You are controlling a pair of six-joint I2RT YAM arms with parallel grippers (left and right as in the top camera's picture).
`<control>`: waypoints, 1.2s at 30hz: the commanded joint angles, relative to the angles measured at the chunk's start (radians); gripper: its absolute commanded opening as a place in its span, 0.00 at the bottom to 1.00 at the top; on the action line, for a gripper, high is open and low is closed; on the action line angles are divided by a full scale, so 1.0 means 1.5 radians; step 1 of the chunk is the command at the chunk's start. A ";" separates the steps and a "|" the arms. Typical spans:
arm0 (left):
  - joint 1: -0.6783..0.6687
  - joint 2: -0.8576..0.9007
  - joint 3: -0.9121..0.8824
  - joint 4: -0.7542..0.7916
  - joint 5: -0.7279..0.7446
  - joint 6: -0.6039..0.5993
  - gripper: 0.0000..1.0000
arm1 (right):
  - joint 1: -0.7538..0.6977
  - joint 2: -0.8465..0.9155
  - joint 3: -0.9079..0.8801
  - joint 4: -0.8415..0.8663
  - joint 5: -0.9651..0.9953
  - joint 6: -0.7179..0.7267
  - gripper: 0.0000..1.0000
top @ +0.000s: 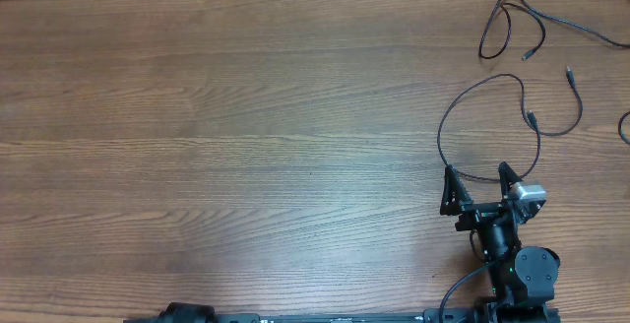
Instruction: Untangle cables
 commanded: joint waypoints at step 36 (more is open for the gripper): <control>0.004 -0.008 -0.795 1.044 0.036 0.201 0.99 | -0.005 -0.008 -0.007 0.002 -0.003 -0.005 1.00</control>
